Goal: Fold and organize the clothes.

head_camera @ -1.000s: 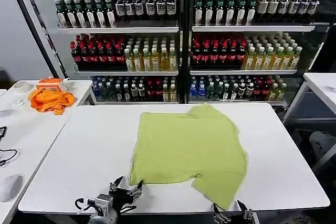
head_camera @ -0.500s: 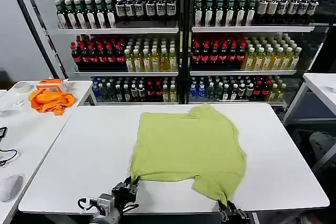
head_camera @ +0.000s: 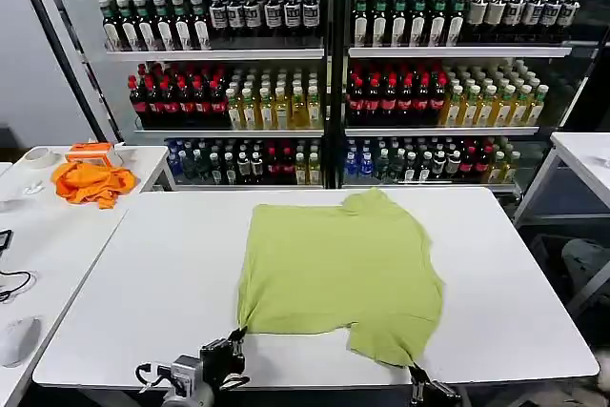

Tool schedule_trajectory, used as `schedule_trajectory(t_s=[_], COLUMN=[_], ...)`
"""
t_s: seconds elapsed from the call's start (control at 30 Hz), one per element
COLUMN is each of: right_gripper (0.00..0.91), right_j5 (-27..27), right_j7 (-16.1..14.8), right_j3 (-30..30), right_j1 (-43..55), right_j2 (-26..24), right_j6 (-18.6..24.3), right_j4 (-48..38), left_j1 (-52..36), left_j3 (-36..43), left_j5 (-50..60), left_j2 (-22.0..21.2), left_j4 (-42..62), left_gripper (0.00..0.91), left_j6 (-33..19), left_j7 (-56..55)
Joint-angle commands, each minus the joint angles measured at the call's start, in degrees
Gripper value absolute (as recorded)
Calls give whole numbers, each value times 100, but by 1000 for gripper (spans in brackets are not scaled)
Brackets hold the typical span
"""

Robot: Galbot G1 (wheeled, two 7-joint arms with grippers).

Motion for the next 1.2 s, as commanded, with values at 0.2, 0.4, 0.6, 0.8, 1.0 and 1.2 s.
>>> schedule_trajectory(t_s=[0.2, 0.4, 0.6, 0.8, 1.0, 1.2], right_gripper=[0, 0, 0, 564, 907, 907], right_j5=[-137, -145, -35, 24, -75, -156], right_j7=[-17, -13, -29, 48, 130, 93], right_j3=[291, 410, 472, 29, -521, -954], right_j1=[-654, -611, -68, 144, 18, 25], right_j2=[-88, -135, -302, -266, 56, 217], right_j6=[181, 225, 273, 10, 18, 122], right_j4=[843, 920, 602, 77, -388, -565], left_j1=[655, 718, 359, 237, 271, 273], left_j3=[-701, -913, -823, -630, -571, -523], left_j5=[-108, -247, -283, -241, -211, -176], left_j2=[98, 227, 326, 323, 252, 225], left_j4=[-1160, -1232, -921, -597, -584, -596], left_gripper=[20, 20, 20, 20, 20, 20], left_j6=[-140, -164, -187, -230, -248, -247], left_j7=[27, 27, 24, 22, 26, 29])
